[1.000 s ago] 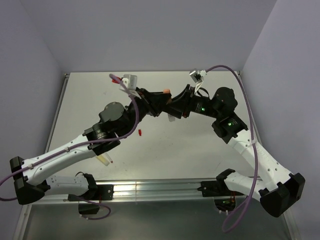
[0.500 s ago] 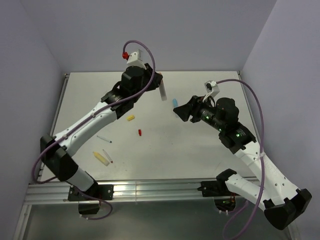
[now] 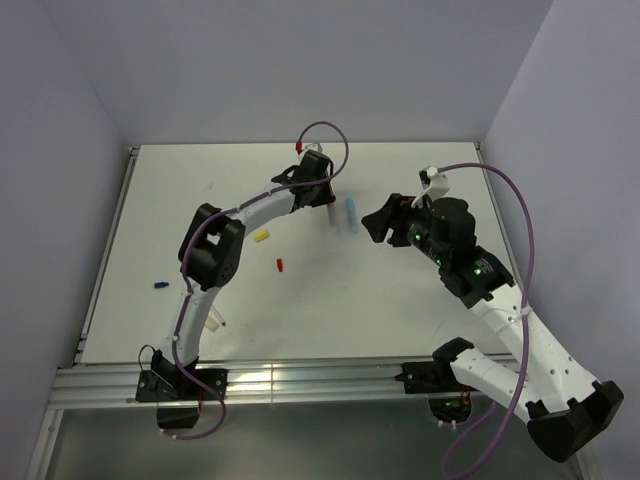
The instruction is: Insert the pens into the pen caps
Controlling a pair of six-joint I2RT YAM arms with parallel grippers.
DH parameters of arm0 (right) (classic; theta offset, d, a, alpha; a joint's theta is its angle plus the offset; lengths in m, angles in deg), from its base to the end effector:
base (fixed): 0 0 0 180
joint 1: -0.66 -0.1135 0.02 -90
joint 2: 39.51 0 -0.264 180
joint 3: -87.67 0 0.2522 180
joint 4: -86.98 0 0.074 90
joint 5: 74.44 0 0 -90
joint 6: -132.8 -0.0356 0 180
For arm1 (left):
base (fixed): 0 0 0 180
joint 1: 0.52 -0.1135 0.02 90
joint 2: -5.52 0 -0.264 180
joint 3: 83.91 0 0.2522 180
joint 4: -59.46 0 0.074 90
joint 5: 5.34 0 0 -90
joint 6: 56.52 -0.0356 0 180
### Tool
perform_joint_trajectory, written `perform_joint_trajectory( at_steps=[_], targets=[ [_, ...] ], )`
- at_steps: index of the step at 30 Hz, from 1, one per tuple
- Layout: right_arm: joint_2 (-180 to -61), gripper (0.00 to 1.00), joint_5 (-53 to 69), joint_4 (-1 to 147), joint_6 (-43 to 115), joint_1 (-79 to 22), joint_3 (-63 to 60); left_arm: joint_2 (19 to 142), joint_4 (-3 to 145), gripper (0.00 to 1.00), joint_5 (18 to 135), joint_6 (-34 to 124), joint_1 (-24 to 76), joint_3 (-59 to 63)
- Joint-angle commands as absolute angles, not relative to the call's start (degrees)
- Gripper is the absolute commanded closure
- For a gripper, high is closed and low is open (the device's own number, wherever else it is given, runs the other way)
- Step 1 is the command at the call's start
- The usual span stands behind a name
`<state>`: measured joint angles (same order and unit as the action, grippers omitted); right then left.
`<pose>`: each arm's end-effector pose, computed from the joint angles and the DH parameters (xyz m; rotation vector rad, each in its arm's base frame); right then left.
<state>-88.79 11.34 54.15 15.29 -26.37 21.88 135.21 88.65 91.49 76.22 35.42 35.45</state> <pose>0.1722 0.0908 0.3545 -0.0449 1.9184 0.7213 0.4244 -0.3024 0.2018 -0.2031 2.3160 -0.5872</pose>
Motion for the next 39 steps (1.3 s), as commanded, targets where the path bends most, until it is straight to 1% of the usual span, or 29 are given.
perform_joint_trajectory(
  at_steps=[1, 6, 8, 11, 14, 17, 18, 20, 24, 27, 32, 37, 39],
  targets=[
    [-87.4, 0.3, 13.5, 54.1, 16.8, -25.5, 22.7, 136.9, 89.0, 1.0, 88.5, 77.8, 34.8, 40.9],
    [-87.2, 0.29, 13.2, 54.3, 17.0, -25.1, 22.8, 141.0, 90.0, 0.99, 87.1, 78.0, 34.8, 42.8],
    [-87.2, 0.29, 12.7, 54.3, 17.0, -24.8, 22.7, 141.6, 89.5, 0.97, 87.2, 78.1, 34.8, 42.4],
    [-87.2, 0.29, 12.4, 54.4, 17.1, -24.7, 22.7, 142.0, 89.6, 0.89, 87.8, 78.3, 34.7, 41.7],
    [-87.2, 0.29, 12.4, 54.5, 17.2, -24.7, 22.8, 142.4, 90.0, 0.84, 88.4, 78.5, 34.8, 41.6],
    [-87.2, 0.29, 12.2, 54.5, 17.2, -24.6, 22.8, 142.5, 90.3, 0.74, 88.9, 78.6, 34.8, 41.6],
    [-87.2, 0.28, 12.1, 54.5, 17.2, -24.6, 22.8, 142.5, 90.2, 0.7, 88.8, 78.5, 34.8, 41.5],
    [-87.2, 0.28, 12.0, 54.6, 17.2, -24.5, 22.9, 142.5, 90.3, 0.66, 88.8, 78.2, 34.7, 41.6],
    [-87.2, 0.28, 12.0, 54.7, 17.2, -24.5, 22.9, 141.7, 90.1, 0.54, 88.8, 77.5, 34.7, 41.6],
    [-87.1, 0.28, 12.0, 54.8, 17.2, -24.4, 23.0, 140.9, 90.7, 0.51, 89.2, 76.8, 34.7, 42.1],
    [-86.8, 0.28, 11.9, 54.8, 17.2, -24.3, 23.0, 136.2, 89.8, 0.5, 91.7, 75.6, 34.8, 39.4],
    [-86.4, 0.28, 12.8, 54.7, 17.4, -24.3, 23.2, 126.1, 91.1, 0.52, 100.0, 75.0, 34.7, 33.8],
    [-86.0, 0.28, 12.8, 54.7, 17.5, -24.3, 23.5, 120.2, 92.2, 0.52, 103.3, 76.4, 34.7, 28.4]
  ],
)
